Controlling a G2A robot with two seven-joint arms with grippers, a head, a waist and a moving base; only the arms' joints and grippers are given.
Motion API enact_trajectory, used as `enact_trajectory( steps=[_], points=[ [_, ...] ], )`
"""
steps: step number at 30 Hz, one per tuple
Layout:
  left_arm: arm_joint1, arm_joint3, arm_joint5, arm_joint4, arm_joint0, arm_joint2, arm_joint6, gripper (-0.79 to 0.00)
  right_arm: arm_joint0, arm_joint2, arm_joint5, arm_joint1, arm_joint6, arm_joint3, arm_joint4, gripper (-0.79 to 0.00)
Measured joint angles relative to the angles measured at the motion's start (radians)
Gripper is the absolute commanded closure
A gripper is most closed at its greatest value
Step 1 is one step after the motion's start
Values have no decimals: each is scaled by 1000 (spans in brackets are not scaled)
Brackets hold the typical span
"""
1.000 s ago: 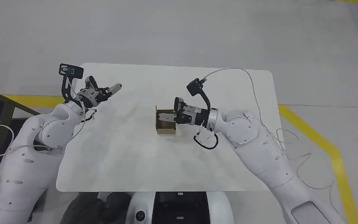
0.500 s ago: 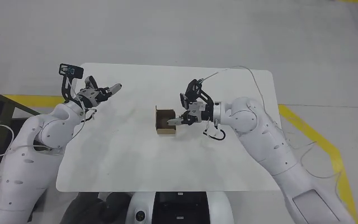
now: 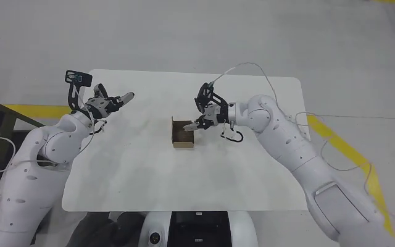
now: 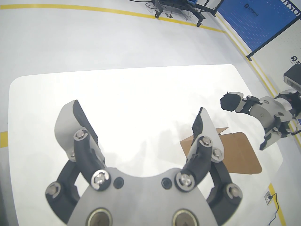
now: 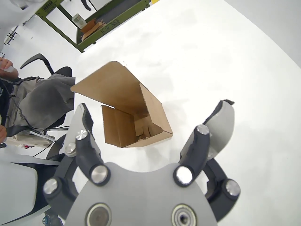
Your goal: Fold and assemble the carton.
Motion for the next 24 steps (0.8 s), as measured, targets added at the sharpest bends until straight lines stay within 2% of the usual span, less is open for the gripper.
enact_trajectory(
  steps=[2, 5, 10, 12, 13, 14, 15, 17, 24],
  points=[
    [0, 0, 0, 0, 0, 0, 0, -785, 11, -17, 16, -10, -24, 27, -36, -625],
    [0, 0, 0, 0, 0, 0, 0, -785, 22, -37, 32, -23, -50, 61, -75, -548],
    [0, 0, 0, 0, 0, 0, 0, -785, 34, -64, 40, -40, -64, 93, -113, -489],
    [0, 0, 0, 0, 0, 0, 0, -785, 36, -68, 40, -45, -70, 99, -118, -320],
    [0, 0, 0, 0, 0, 0, 0, -785, 36, -68, 40, -46, -72, 99, -121, -274],
    [0, 0, 0, 0, 0, 0, 0, -785, 36, -69, 40, -47, -75, 98, -126, -151],
    [0, 0, 0, 0, 0, 0, 0, -785, 35, -69, 41, -48, -76, 96, -130, -80],
    [0, 0, 0, 0, 0, 0, 0, -785, 28, -68, 43, -48, -76, 90, -130, 0],
    [0, 0, 0, 0, 0, 0, 0, -785, -16, -40, 78, -39, -96, 34, -116, 0]
  ],
)
